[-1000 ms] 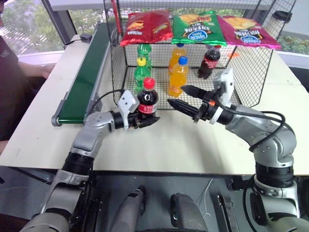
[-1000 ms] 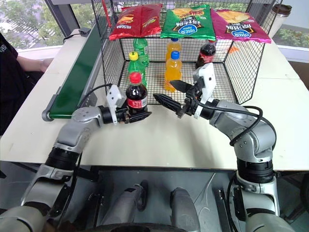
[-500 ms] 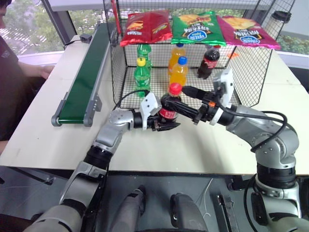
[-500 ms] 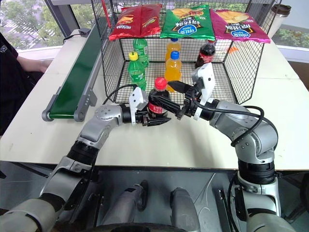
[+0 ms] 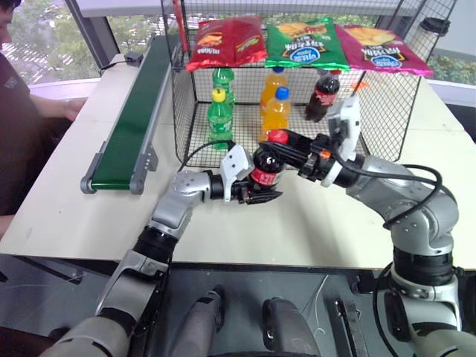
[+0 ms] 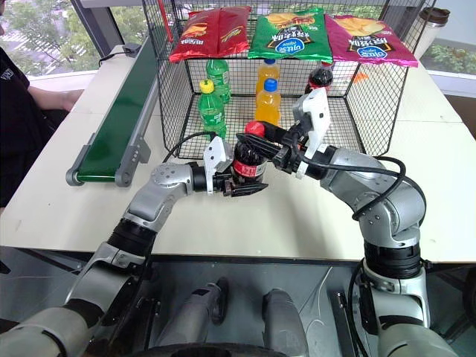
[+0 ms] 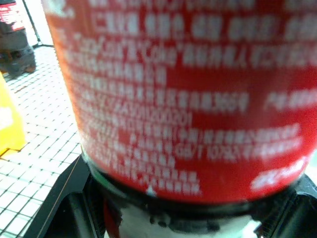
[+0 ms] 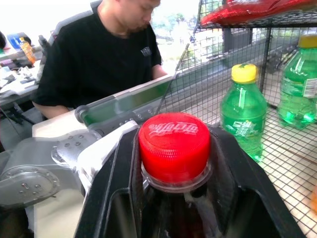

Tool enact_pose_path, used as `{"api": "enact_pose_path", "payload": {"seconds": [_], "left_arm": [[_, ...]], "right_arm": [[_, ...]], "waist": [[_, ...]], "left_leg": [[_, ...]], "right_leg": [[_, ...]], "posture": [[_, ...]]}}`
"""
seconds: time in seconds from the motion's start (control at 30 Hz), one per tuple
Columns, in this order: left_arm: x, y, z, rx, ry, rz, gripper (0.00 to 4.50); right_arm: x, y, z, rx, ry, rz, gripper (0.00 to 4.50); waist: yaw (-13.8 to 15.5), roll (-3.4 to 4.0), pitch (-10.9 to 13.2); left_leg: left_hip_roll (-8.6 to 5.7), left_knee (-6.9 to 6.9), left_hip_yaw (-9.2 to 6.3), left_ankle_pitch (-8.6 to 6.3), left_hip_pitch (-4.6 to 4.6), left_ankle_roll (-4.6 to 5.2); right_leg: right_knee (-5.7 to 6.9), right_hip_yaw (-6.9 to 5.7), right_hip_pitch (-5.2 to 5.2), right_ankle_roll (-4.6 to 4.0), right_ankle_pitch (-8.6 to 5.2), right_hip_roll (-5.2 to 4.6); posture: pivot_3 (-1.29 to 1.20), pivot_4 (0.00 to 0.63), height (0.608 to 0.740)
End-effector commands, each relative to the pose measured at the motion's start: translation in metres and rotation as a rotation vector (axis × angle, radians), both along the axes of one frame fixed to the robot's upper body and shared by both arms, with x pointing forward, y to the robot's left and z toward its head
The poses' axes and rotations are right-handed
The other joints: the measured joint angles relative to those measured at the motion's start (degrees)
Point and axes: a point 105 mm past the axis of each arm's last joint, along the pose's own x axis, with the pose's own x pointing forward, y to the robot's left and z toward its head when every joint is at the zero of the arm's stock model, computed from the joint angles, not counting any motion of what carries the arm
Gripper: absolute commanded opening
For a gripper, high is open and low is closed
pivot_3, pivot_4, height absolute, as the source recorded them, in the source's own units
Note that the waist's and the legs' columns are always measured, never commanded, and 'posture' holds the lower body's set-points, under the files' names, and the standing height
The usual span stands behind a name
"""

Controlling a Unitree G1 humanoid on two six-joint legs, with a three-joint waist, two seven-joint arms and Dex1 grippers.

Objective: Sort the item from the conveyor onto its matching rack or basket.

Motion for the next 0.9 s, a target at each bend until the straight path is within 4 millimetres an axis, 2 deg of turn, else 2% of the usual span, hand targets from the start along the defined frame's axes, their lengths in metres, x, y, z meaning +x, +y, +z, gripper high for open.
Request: {"api": "enact_pose_path", "payload": {"seconds": [0.03, 0.13, 0.23, 0.27, 0.4, 0.6, 0.73, 0.9], "left_arm": [[-0.003, -0.008, 0.027, -0.063, -0.065, -0.006, 2.98], [-0.002, -0.008, 0.029, -0.083, -0.041, 0.006, 2.98], [-0.001, -0.007, 0.034, -0.116, -0.015, 0.002, 4.39], [-0.002, -0.007, 0.034, -0.117, -0.012, 0.000, 4.45], [-0.004, -0.004, 0.031, -0.092, -0.018, 0.006, 4.45], [-0.012, 0.015, 0.019, -0.038, -0.030, 0.047, 4.45], [-0.022, 0.040, 0.015, -0.019, -0.023, 0.097, 4.45], [-0.022, 0.057, 0.029, -0.093, -0.011, 0.201, 4.45]], "right_arm": [[-0.002, 0.000, 0.007, -0.001, -0.033, 0.006, 1.16], [-0.004, 0.001, 0.006, -0.001, -0.027, 0.020, 1.16], [-0.005, 0.000, 0.007, 0.005, -0.026, 0.019, 1.16], [-0.005, -0.001, 0.008, 0.007, -0.029, 0.012, 1.16], [-0.002, -0.003, 0.010, 0.005, -0.038, -0.009, 1.16], [0.012, -0.019, 0.019, 0.021, -0.069, -0.123, 1.16], [0.028, -0.048, 0.033, 0.037, -0.111, -0.262, 1.16], [0.049, -0.076, 0.045, 0.048, -0.150, -0.410, 1.16]], "waist": [[0.0, 0.00, 0.0], [0.0, 0.00, 0.0], [0.0, 0.00, 0.0], [0.0, 0.00, 0.0], [0.0, 0.01, 0.0], [-0.1, 0.02, 0.0], [0.0, 0.03, 0.0], [0.0, 0.03, 0.0]], "left_leg": [[0.00, 0.00, 0.00, 0.00, 0.00, 0.00], [0.00, 0.02, 0.00, 0.00, 0.00, 0.00], [0.00, 0.02, 0.00, 0.00, 0.01, 0.00], [0.00, 0.03, -0.01, 0.00, 0.00, 0.00], [0.00, 0.03, 0.00, 0.00, 0.02, 0.00], [0.01, 0.03, 0.01, 0.01, 0.04, 0.00], [0.00, 0.05, 0.03, 0.01, 0.04, 0.00], [0.00, 0.07, 0.02, 0.00, 0.04, -0.01]], "right_leg": [[0.00, 0.00, 0.00, 0.00, 0.00, 0.00], [0.01, -0.01, 0.01, 0.02, 0.01, 0.00], [0.02, -0.01, 0.01, 0.03, 0.02, 0.01], [0.02, -0.02, 0.01, 0.04, 0.02, 0.01], [0.03, -0.02, 0.02, 0.05, 0.03, 0.00], [0.11, 0.00, 0.01, 0.04, 0.03, 0.02], [0.12, 0.04, 0.01, 0.04, 0.03, 0.00], [0.11, 0.03, 0.01, 0.01, 0.02, 0.00]], "posture": [[0.00, 0.150, 0.738], [0.00, 0.150, 0.738], [0.00, 0.150, 0.738], [0.00, 0.150, 0.738], [0.00, 0.150, 0.738], [0.00, 0.150, 0.738], [0.00, 0.150, 0.738], [0.00, 0.150, 0.738]]}}
